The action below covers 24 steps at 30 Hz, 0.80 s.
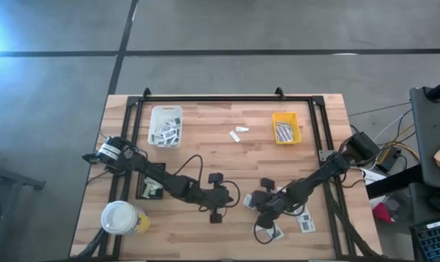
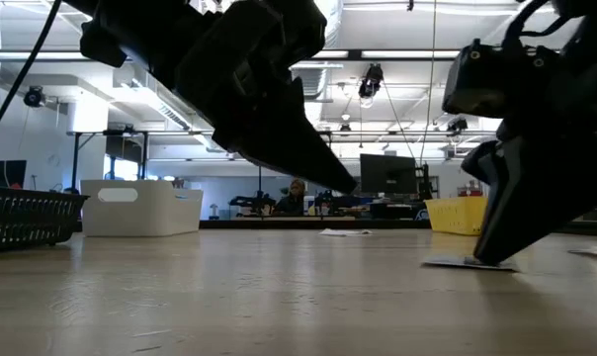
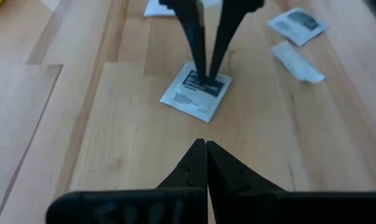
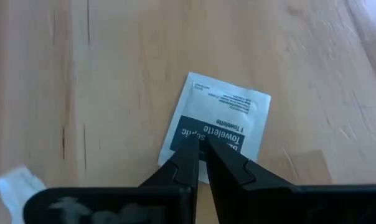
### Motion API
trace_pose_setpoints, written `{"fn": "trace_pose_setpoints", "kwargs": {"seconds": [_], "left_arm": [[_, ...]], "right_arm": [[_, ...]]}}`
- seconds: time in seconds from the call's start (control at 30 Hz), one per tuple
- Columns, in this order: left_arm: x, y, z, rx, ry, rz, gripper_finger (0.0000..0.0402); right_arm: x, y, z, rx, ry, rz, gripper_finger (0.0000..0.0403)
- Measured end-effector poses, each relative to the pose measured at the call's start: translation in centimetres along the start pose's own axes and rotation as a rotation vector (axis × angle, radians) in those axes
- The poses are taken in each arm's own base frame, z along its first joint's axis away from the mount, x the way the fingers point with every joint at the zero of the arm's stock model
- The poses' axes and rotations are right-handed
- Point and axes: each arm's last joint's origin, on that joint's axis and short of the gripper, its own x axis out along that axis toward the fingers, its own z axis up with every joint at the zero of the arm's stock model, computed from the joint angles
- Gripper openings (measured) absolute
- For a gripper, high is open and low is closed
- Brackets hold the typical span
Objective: Pick & Place First Aid Supplies
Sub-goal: Put the gray towelette pack into the white bin
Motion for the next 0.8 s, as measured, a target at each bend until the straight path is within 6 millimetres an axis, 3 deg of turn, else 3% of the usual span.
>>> {"fn": "trace_pose_setpoints", "kwargs": {"seconds": [0.23, 0.53, 0.8], "left_arm": [[0.0, 0.0, -0.2, -0.001, 0.018, 0.004, 0.0], [0.1, 0.3, -0.2, 0.005, 0.017, 0.009, 0.0], [1.8, 1.6, -1.1, -0.053, 0.036, 0.048, 0.0]], "right_arm": [[0.2, -0.1, 1.1, -0.033, -0.005, 0.002, 0.0027], [1.7, -1.8, 2.8, 0.025, -0.035, -0.024, 0.0027], [2.8, -1.3, 3.8, 0.013, -0.087, 0.056, 0.0027]]}}
